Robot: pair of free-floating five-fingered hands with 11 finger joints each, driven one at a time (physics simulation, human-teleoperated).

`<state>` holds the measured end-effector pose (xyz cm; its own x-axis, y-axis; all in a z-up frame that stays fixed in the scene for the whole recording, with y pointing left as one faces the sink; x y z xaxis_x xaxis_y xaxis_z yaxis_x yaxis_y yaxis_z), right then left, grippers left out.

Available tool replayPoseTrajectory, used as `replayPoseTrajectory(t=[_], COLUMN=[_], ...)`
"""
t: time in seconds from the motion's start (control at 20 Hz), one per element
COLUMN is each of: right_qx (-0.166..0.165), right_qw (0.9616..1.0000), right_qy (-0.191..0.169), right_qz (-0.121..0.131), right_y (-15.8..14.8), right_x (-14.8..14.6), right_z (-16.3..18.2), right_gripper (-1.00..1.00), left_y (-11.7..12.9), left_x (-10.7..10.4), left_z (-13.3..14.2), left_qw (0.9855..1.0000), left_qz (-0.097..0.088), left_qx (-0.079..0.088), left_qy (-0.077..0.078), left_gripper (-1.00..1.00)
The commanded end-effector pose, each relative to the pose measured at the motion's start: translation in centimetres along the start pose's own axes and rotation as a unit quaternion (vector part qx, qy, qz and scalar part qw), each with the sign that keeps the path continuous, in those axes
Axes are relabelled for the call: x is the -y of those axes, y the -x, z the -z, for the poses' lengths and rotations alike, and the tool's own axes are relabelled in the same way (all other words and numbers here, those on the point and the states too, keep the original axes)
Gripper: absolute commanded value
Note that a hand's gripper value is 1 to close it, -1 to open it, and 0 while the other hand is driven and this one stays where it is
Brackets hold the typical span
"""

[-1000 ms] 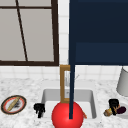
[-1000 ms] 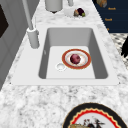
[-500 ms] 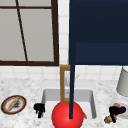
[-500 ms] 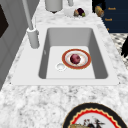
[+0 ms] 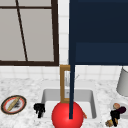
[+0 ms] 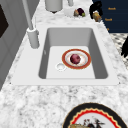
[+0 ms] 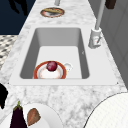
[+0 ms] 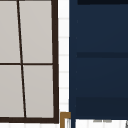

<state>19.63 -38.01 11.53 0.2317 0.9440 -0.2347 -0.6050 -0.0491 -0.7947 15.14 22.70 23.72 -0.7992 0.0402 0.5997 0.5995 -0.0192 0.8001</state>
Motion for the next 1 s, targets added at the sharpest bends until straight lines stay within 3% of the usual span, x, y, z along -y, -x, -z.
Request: replayPoseTrajectory(t=[0.0, 0.15, 0.25, 0.3, 0.45, 0.5, 0.55, 0.6, 0.65, 0.75, 0.95], right_qx=[-0.021, -0.026, -0.035, -0.036, -0.045, -0.037, -0.021, -0.013, -0.01, -0.003, 0.013], right_qw=[0.9997, 0.9985, 0.9957, 0.9939, 0.9925, 0.9926, 0.9932, 0.9933, 0.9939, 0.9914, 0.982], right_qy=[-0.006, -0.047, -0.085, -0.104, -0.114, -0.116, -0.112, -0.111, -0.108, -0.129, -0.186], right_qz=[0.015, -0.009, -0.012, -0.002, -0.008, -0.007, -0.022, -0.029, -0.021, -0.021, -0.031], right_y=[-1.7, -2.1, -2.0, -1.6, -0.8, -0.7, -0.8, -1.1, -0.8, -0.9, -0.5], right_x=[1.1, 2.3, 3.0, 2.1, -0.4, -0.3, 0.0, 0.8, 1.9, 2.9, 4.4], right_z=[2.2, 3.7, 4.3, 4.5, 4.0, 4.2, 4.3, 3.9, 3.5, 3.4, 2.7], right_gripper=[1.0, 1.0, 1.0, 1.0, 1.0, 1.0, 1.0, -1.0, -1.0, -1.0, -1.0], left_y=[0.0, 0.0, 0.0, 0.0, 0.0, 0.0, 0.0, 0.0, 0.0, 0.0, 0.0], left_x=[0.0, 0.0, 0.0, 0.0, 0.0, 0.0, 0.0, 0.0, 0.0, 0.0, 0.0], left_z=[0.0, 0.0, 0.0, 0.0, 0.0, 0.0, 0.0, 0.0, 0.0, 0.0, 0.0], left_qw=[1.0, 1.0, 1.0, 1.0, 1.0, 1.0, 1.0, 1.0, 1.0, 1.0, 1.0], left_qz=[0.0, 0.0, 0.0, 0.0, 0.0, 0.0, 0.0, 0.0, 0.0, 0.0, 0.0], left_qx=[0.0, 0.0, 0.0, 0.0, 0.0, 0.0, 0.0, 0.0, 0.0, 0.0, 0.0], left_qy=[0.0, 0.0, 0.0, 0.0, 0.0, 0.0, 0.0, 0.0, 0.0, 0.0, 0.0], left_gripper=[0.0, 0.0, 0.0, 0.0, 0.0, 0.0, 0.0, 0.0, 0.0, 0.0, 0.0])
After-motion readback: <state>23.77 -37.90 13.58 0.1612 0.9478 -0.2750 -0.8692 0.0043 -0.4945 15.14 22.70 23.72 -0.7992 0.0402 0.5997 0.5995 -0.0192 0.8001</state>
